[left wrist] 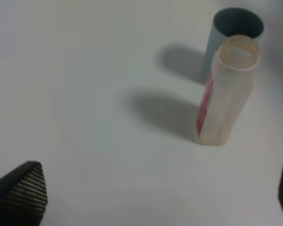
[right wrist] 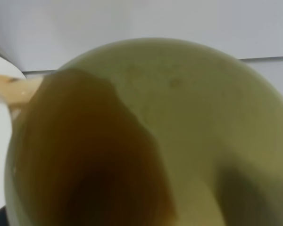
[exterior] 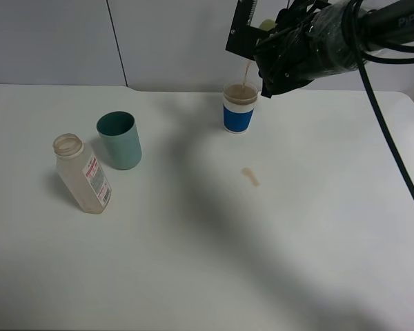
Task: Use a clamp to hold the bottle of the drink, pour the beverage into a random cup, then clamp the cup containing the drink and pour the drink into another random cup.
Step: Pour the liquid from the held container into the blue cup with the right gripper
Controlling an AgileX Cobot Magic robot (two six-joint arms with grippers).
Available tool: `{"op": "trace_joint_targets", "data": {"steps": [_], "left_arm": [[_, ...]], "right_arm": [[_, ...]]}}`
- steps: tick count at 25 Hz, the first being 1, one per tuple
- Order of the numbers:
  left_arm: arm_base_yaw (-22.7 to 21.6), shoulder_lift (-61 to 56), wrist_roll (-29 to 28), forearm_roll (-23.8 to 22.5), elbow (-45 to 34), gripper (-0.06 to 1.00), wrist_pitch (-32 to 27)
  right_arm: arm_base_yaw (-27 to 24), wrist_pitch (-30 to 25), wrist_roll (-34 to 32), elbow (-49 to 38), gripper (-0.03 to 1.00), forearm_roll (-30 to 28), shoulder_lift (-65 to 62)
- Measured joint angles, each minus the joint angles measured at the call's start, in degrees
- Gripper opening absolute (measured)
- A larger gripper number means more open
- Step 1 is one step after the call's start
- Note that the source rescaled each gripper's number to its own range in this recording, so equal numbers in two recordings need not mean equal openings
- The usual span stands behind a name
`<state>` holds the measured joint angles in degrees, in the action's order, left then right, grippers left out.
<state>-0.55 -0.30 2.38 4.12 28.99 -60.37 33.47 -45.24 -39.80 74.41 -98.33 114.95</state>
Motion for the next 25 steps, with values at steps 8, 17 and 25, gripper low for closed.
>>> {"op": "trace_joint_targets", "data": {"steps": [8,17,25], "left_arm": [[0.00,0.00,0.00,0.00,0.00,1.00,0.00],[0.00,0.00,0.00,0.00,0.00,1.00,0.00],[0.00,0.00,0.00,0.00,0.00,1.00,0.00]], "right_arm": [[0.00,-0.11,0.32,0.00,0.01,0.00,0.00],[0.00,-0.11,1.48,0.00,0.01,0.00,0.00],[0.13,-0.16,6.70,0.00,0.01,0.00,0.00]]}}
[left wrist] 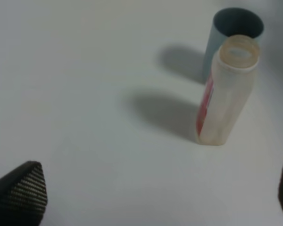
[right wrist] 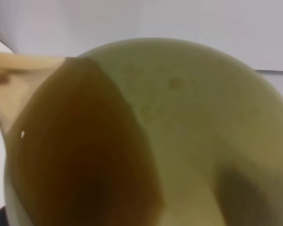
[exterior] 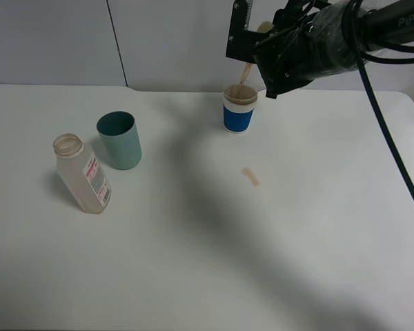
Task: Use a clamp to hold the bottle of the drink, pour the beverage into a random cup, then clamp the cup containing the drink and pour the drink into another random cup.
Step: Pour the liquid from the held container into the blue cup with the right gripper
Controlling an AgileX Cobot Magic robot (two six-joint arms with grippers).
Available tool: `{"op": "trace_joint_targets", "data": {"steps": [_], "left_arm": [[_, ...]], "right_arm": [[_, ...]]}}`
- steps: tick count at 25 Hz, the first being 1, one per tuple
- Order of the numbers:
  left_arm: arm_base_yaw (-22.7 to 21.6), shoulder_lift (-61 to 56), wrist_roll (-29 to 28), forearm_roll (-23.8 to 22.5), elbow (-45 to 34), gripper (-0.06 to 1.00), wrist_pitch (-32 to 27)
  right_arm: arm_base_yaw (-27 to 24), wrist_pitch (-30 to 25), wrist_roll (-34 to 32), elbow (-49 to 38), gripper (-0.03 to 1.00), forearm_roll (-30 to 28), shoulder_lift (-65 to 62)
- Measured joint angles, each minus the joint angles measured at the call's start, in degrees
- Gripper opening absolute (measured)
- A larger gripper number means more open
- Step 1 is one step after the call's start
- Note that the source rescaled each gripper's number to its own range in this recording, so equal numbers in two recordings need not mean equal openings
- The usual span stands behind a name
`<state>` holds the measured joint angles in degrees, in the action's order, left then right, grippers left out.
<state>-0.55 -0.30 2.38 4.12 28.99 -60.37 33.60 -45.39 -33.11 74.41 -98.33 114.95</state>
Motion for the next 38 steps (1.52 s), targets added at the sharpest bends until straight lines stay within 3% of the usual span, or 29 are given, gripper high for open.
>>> {"op": "trace_joint_targets", "data": {"steps": [13,38], "left_arm": [[0.00,0.00,0.00,0.00,0.00,1.00,0.00],[0.00,0.00,0.00,0.00,0.00,1.00,0.00]], "right_arm": [[0.18,-0.37,2.68,0.00,0.01,-0.17,0.00],[0.18,-0.37,15.01,0.00,0.01,-0.30,0.00]]}}
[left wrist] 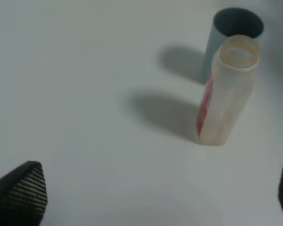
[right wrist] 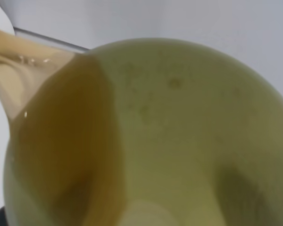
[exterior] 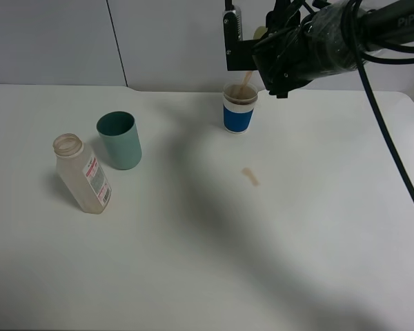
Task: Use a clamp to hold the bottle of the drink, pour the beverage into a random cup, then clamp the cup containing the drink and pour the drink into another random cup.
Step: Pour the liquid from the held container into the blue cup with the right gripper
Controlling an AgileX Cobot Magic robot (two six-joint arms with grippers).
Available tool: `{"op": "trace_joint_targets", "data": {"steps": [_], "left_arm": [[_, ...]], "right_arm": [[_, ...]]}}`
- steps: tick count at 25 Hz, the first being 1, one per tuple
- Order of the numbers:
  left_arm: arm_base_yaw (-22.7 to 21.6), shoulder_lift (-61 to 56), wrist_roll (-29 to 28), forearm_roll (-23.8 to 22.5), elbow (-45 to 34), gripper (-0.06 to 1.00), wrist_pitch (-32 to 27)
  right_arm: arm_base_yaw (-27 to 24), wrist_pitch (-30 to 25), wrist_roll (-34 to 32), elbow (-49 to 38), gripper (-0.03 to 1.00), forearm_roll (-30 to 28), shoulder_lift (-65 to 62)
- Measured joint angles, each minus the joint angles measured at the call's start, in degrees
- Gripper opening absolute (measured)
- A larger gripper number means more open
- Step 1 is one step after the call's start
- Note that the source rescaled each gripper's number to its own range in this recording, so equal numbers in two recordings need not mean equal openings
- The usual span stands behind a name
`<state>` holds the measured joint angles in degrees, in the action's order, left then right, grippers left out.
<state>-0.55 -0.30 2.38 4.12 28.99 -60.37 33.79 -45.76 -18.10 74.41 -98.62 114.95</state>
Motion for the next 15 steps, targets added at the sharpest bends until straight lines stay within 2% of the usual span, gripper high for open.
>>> {"op": "trace_joint_targets", "data": {"steps": [7,12,15], "left_arm": [[0.00,0.00,0.00,0.00,0.00,1.00,0.00],[0.00,0.00,0.00,0.00,0.00,1.00,0.00],[0.00,0.00,0.00,0.00,0.00,1.00,0.00]], "right_arm": [[0.00,0.00,4.13,0.04,0.01,0.00,0.00],[0.00,0.17,4.08,0.06,0.01,0.00,0.00],[0.00,1.48,1.61,0.06,0.01,-0.05,0.00]]}}
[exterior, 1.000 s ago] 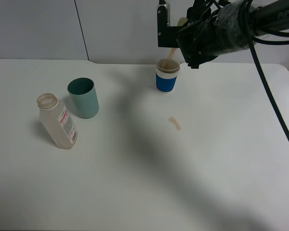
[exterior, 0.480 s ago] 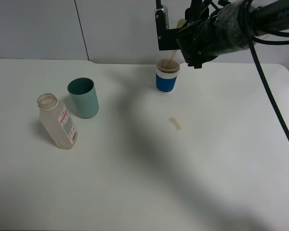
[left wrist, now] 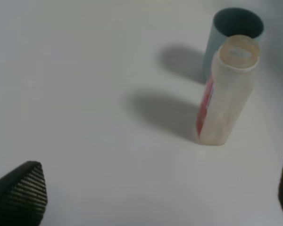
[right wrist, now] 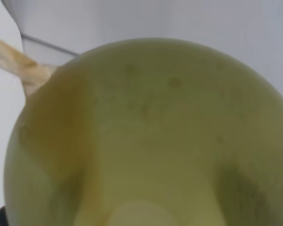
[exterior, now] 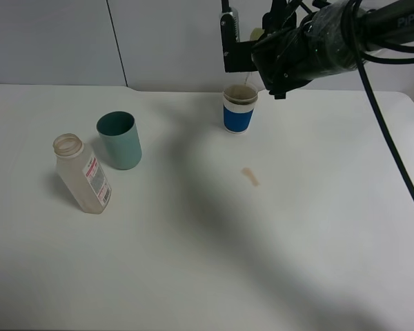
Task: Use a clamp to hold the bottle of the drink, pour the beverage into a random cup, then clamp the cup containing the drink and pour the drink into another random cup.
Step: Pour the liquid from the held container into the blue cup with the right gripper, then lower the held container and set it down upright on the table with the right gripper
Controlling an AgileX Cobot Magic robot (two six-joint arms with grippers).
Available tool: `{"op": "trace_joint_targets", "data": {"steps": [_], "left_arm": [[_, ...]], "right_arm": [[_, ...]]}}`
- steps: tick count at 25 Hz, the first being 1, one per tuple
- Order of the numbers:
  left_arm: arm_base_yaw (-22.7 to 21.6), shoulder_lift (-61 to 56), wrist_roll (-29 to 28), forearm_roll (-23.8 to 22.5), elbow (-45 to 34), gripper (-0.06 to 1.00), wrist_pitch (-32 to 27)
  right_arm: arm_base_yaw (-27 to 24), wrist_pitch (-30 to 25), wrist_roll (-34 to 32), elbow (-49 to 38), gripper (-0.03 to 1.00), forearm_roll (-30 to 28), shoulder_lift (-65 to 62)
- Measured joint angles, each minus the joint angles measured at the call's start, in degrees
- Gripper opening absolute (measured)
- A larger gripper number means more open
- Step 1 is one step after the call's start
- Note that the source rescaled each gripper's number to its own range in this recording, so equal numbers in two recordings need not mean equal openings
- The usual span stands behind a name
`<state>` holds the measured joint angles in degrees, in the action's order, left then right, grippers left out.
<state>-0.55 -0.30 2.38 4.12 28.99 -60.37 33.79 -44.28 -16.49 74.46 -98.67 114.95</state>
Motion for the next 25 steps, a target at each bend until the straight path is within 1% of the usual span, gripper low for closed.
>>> {"op": "trace_joint_targets", "data": {"steps": [1,2,3,4,5,9,11,13,14,19,21,23,25], "left_arm": [[0.00,0.00,0.00,0.00,0.00,1.00,0.00],[0.00,0.00,0.00,0.00,0.00,1.00,0.00],[0.00,0.00,0.00,0.00,0.00,1.00,0.00],[0.00,0.00,0.00,0.00,0.00,1.00,0.00],[0.00,0.00,0.00,0.00,0.00,1.00,0.00],[0.00,0.00,0.00,0.00,0.00,1.00,0.00],[0.00,0.00,0.00,0.00,0.00,1.00,0.00],[0.00,0.00,0.00,0.00,0.00,1.00,0.00],[0.00,0.00,0.00,0.00,0.00,1.00,0.00],[0.00,0.00,0.00,0.00,0.00,1.00,0.00],[0.00,0.00,0.00,0.00,0.00,1.00,0.00],[0.00,0.00,0.00,0.00,0.00,1.00,0.00],[0.00,0.00,0.00,0.00,0.00,1.00,0.00]], "right_arm": [[0.00,0.48,-1.87,0.00,0.01,0.00,0.00],[0.00,1.70,-6.82,0.00,0.01,-0.11,0.00],[0.00,2.12,-9.26,0.00,0.01,-0.12,0.00],[0.00,2.12,-9.26,0.00,0.01,-0.12,0.00],[0.00,3.12,-16.01,0.00,0.01,-0.17,0.00],[0.00,4.48,-32.50,0.00,0.01,-0.17,0.00],[0.00,4.50,-38.74,0.00,0.01,-0.17,0.00],[0.00,4.50,-43.18,0.00,0.01,-0.19,0.00],[0.00,4.50,-43.18,0.00,0.01,-0.19,0.00],[0.05,4.51,-54.07,0.00,0.01,-0.19,0.00],[0.84,4.56,-58.67,0.00,0.01,-0.06,-0.60],[1.58,4.86,-59.68,0.00,0.01,0.53,-1.74],[2.36,5.98,-59.69,0.00,0.01,2.40,-3.16]]}}
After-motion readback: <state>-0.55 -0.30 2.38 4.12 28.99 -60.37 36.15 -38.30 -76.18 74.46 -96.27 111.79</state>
